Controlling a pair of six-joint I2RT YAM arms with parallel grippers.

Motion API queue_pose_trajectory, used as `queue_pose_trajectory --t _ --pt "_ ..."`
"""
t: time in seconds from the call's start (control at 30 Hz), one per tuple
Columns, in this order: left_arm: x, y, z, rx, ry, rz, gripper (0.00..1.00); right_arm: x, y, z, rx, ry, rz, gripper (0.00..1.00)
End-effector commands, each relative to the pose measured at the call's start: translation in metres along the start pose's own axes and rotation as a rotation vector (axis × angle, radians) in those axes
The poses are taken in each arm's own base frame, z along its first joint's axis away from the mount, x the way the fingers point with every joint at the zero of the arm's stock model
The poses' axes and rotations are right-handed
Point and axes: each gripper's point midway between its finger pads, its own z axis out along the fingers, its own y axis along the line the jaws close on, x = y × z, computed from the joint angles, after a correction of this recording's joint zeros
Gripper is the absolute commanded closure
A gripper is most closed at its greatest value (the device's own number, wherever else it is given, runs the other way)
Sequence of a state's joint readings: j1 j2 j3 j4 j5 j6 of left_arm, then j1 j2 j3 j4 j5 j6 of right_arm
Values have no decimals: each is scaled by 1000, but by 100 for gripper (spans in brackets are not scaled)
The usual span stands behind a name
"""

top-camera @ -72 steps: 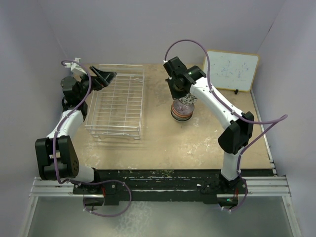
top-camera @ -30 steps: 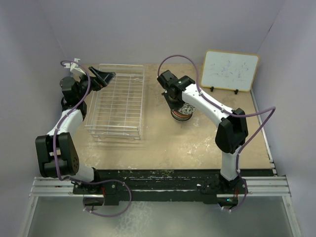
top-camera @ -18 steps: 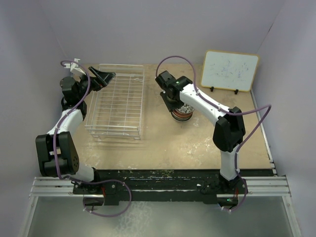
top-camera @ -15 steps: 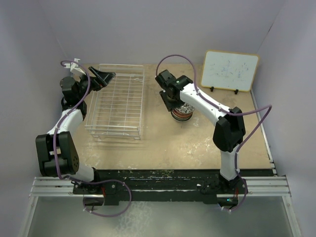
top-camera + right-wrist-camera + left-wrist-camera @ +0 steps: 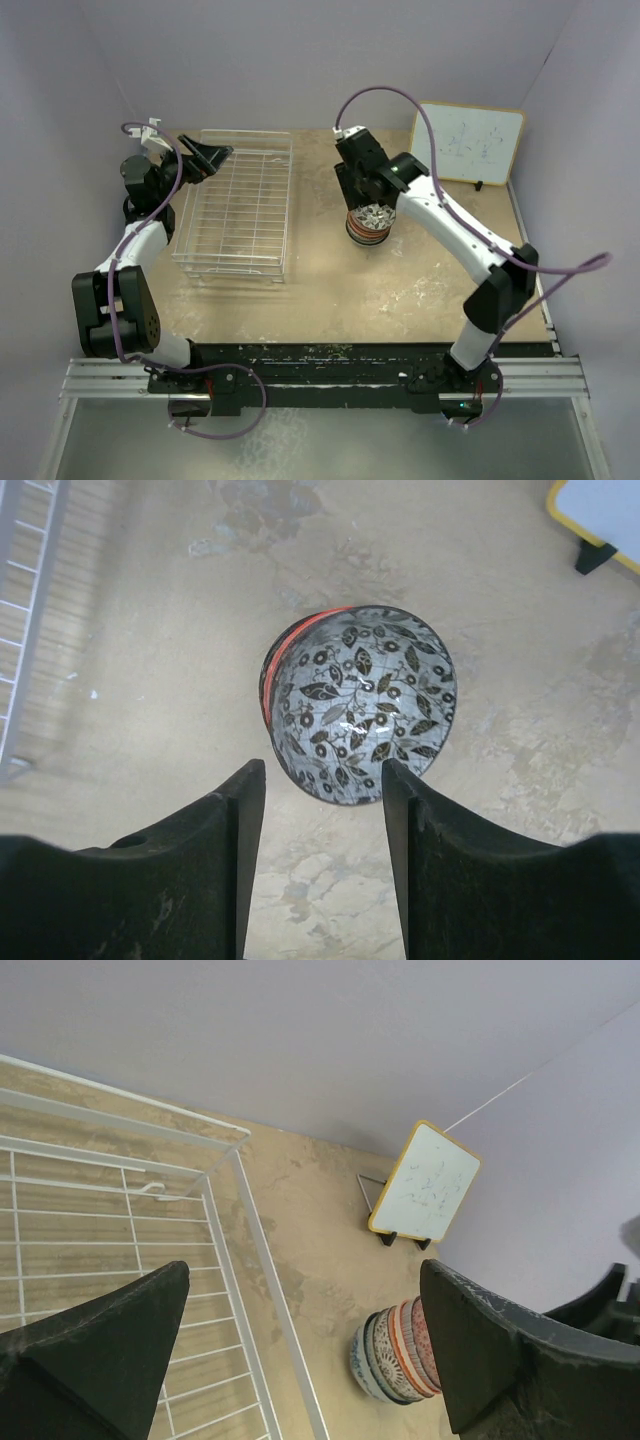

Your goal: Unload the bowls from the dish rack

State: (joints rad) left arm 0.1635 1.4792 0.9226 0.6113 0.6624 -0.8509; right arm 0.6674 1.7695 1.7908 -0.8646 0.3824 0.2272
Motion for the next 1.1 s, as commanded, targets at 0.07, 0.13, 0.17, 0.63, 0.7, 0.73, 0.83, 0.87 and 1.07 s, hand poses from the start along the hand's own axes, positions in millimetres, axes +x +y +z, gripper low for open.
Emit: queue_pose_trajectory --t 0.07,0.13,0.17,0.63,0.7,0.73,0.83,0.87,1.07 --pt "-19 -11 -1 -16 -59 158 1 -28 -29 -54 15 -305 150 42" --pt "-19 -14 -1 -86 -48 242 1 -24 -42 -65 40 -372 188 35" --pt "-18 -18 -2 -122 -36 297 1 -21 -48 -70 54 -402 216 30" --pt "3 -31 -120 -453 29 636 1 68 -128 -68 96 -354 541 12" --pt "8 -33 -139 -485 32 649 1 77 -135 -64 101 -342 552 12" --pt "10 -32 -149 -505 29 648 1 81 -139 -61 102 -333 558 12" --pt "21 -31 -171 -535 25 639 1 86 -144 -55 78 -332 595 12" --pt "24 -30 -176 -539 23 636 1 91 -142 -50 62 -323 605 12" --pt "38 -32 -189 -523 21 615 1 85 -133 -58 -20 -422 608 7"
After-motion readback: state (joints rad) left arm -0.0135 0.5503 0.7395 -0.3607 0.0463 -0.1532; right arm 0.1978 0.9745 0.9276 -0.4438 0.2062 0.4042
